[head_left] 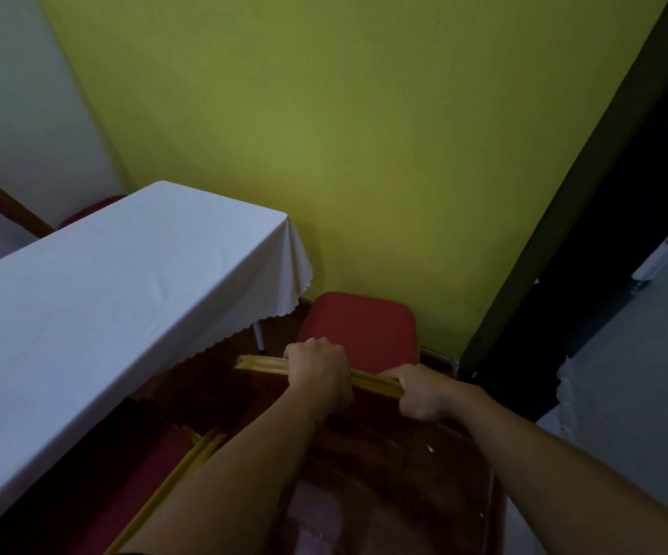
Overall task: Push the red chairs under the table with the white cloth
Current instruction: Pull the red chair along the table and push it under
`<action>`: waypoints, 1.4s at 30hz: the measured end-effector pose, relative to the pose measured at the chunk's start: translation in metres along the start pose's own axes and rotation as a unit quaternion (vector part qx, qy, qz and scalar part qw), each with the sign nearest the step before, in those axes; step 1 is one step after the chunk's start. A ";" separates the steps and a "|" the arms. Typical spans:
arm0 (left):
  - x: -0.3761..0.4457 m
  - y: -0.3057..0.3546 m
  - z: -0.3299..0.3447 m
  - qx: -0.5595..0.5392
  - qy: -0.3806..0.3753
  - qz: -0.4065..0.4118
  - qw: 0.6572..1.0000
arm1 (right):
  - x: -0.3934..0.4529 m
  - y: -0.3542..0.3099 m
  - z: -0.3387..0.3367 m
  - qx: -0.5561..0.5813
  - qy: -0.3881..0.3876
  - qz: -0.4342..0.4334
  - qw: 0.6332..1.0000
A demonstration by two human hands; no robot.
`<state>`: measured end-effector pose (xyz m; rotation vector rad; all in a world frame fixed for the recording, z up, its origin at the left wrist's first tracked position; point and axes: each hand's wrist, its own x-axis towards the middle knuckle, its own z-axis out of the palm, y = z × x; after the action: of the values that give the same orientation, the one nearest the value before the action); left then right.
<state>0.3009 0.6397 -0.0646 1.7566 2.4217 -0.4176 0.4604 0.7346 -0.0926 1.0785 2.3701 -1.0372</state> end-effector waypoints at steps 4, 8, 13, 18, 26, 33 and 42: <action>-0.013 0.003 0.008 -0.042 0.020 0.063 0.997 | -0.010 0.023 0.002 0.033 0.034 0.043 0.998; -0.014 -0.033 0.028 -0.216 -0.016 0.111 0.970 | -0.021 0.036 0.005 0.085 0.104 0.075 0.988; -0.008 -0.080 0.056 -0.233 -0.086 0.043 0.968 | -0.025 0.032 0.025 0.206 0.189 0.147 0.949; -0.001 -0.078 0.054 -0.209 -0.108 0.035 0.971 | -0.033 0.009 0.052 0.584 0.249 0.202 0.746; -0.020 -0.062 0.038 -0.126 -0.129 0.043 0.983 | -0.031 -0.055 0.074 0.832 0.185 0.105 0.513; -0.042 -0.046 0.041 -0.139 -0.131 0.052 0.980 | -0.025 -0.066 0.074 0.778 0.265 0.178 0.542; -0.060 -0.009 0.038 -0.151 -0.150 0.065 0.975 | -0.042 -0.035 0.056 0.705 0.214 0.156 0.658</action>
<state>0.3094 0.5712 -0.0837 1.5803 2.0285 -0.2604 0.4616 0.6558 -0.0900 2.2247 1.0340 -2.7761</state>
